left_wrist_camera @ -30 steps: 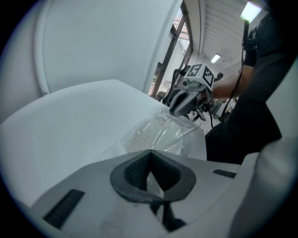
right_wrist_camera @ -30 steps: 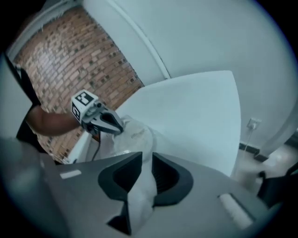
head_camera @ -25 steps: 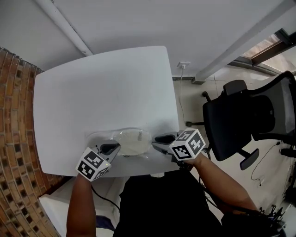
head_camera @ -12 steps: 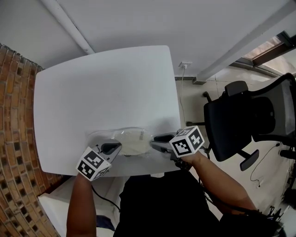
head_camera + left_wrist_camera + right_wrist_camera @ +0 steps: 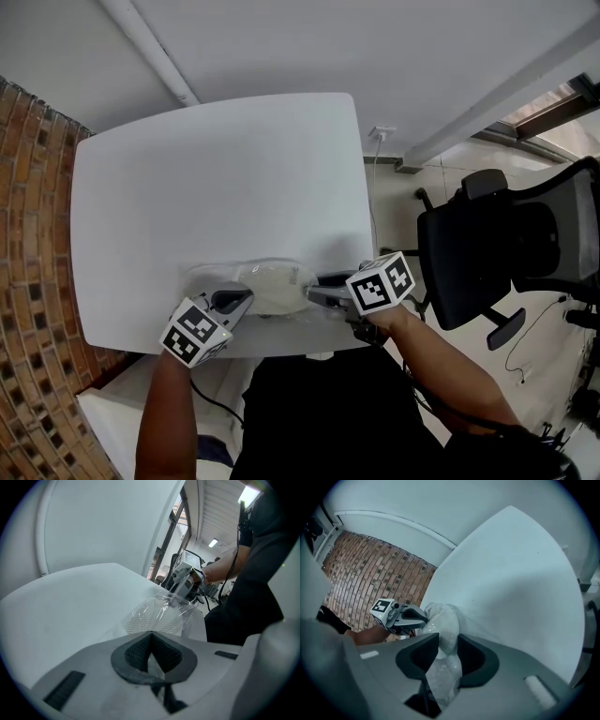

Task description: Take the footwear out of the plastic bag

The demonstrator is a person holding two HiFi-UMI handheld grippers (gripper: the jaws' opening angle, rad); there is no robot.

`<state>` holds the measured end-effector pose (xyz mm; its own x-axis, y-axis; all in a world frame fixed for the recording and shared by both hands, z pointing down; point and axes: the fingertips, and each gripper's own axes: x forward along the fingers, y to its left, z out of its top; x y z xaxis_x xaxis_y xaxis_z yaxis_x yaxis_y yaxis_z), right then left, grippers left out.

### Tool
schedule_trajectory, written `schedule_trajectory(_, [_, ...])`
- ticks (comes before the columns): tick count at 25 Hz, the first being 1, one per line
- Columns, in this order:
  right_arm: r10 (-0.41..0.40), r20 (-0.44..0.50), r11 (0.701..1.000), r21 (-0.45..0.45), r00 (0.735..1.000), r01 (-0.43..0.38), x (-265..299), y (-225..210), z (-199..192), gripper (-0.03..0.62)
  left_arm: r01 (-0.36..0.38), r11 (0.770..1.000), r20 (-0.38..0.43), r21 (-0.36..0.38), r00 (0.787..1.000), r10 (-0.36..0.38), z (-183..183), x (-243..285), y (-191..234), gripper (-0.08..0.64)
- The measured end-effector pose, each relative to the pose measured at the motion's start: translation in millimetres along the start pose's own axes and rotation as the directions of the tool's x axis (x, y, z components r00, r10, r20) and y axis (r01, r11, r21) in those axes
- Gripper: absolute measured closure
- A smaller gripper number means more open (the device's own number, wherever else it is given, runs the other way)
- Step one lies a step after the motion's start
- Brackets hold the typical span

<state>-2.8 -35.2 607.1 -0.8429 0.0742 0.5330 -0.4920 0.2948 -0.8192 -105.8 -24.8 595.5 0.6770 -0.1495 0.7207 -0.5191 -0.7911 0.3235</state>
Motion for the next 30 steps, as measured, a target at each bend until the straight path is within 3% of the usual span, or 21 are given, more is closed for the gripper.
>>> schedule_trajectory(12, [-0.053, -0.015, 0.999, 0.014, 0.998, 0.053, 1.8, -2.4, 1.5, 0.475, -0.022, 1.000, 0.006, 0.006, 1.000, 0.022, -0.6, -1.1, 1.1, 0.554])
schedule_trajectory(19, [0.031, 0.067, 0.999, 0.028, 0.997, -0.033, -11.3, 13.2, 18.5, 0.524, -0.120, 0.992, -0.009, 0.043, 0.993, 0.120, 0.7, -6.1, 6.5, 0.554])
schedule_trajectory(30, [0.046, 0.181, 0.998, 0.030, 0.982, -0.052, -35.3, 15.9, 39.7, 0.537, -0.247, 0.969, 0.007, 0.018, 0.969, 0.247, 5.0, -24.5, 28.2, 0.554])
